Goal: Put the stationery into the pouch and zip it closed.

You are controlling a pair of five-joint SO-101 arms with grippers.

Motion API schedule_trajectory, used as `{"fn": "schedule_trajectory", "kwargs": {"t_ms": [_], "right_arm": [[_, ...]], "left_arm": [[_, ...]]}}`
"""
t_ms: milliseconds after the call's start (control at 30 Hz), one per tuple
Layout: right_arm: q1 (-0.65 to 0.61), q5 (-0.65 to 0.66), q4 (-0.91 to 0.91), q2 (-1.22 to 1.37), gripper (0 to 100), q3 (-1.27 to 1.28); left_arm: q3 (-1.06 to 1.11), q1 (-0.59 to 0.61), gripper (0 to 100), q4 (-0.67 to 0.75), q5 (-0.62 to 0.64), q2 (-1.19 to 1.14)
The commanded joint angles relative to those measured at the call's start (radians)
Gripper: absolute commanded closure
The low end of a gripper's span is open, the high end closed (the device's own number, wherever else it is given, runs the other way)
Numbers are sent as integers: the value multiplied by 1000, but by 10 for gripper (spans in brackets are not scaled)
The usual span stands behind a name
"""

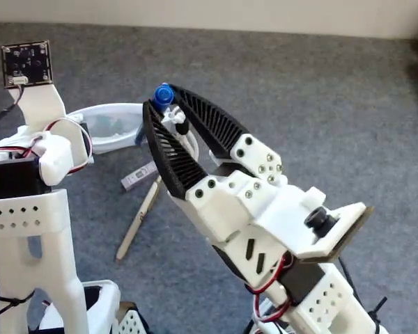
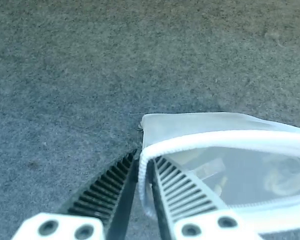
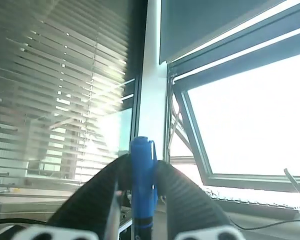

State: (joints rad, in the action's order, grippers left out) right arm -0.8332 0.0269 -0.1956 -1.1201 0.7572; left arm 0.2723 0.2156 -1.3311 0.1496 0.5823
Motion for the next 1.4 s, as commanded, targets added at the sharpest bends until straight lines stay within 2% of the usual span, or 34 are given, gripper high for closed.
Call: {"fn": "schedule_trajectory", "kwargs": {"t_ms": [0,367,533,700,1033,1167,1367], "right_arm": [[-7,-6,-122,12,991,16],[54,-5,-340,317,991,15],[81,12,-340,420,991,15],[56,181,-340,510,991,13],[44,387,-334,573,986,21],[44,394,-323,573,985,19],[45,390,-168,573,985,-28]], "left_arm": [[18,-18,993,-3,9,-21],[18,-15,993,-3,9,-21],[18,-15,993,-3,9,-21],[18,-15,993,-3,9,-21],[18,-15,993,-3,9,-21],[18,-15,993,-3,9,-21],[18,-15,993,-5,9,-21]]}}
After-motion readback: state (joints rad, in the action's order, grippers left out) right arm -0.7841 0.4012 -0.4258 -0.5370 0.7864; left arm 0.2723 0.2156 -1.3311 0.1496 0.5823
